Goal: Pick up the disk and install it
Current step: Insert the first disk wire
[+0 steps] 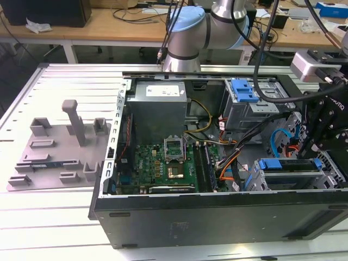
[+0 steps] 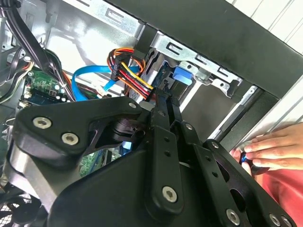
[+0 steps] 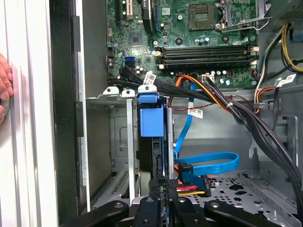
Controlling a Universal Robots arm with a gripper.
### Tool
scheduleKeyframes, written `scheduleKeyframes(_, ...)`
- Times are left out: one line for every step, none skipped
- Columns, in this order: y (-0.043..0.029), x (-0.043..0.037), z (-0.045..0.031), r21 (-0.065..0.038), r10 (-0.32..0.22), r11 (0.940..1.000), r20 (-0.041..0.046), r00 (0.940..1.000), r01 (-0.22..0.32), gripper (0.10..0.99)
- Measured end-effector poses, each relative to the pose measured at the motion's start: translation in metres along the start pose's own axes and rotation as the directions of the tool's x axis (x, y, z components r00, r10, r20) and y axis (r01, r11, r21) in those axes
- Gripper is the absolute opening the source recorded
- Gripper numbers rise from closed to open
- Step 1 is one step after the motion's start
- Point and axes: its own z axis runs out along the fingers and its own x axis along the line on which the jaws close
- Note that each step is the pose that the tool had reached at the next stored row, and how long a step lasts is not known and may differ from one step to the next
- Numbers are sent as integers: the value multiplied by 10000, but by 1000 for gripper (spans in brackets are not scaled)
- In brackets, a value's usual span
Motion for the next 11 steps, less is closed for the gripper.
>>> scheduleKeyframes(0,0,3,0,0,10000,0,10000,0,165)
scheduleKeyframes(0,0,5,0,0,10000,0,10000,0,165)
scheduleKeyframes(0,0,6,0,0,10000,-1,10000,0,165)
scheduleKeyframes(0,0,8,0,0,10000,0,10000,0,165)
scheduleKeyframes(0,1,9,0,0,10000,-1,10000,0,165)
scheduleKeyframes(0,1,10,0,0,10000,-1,10000,0,165)
scheduleKeyframes(0,2,12,-1,0,10000,-1,10000,0,165)
scheduleKeyframes(0,2,13,0,0,10000,0,10000,0,165)
scheduleKeyframes(0,3,14,0,0,10000,1,10000,0,165)
scheduleKeyframes(0,5,17,0,0,10000,3,10000,0,165)
scheduleKeyframes(0,7,19,0,0,10000,1,10000,0,165)
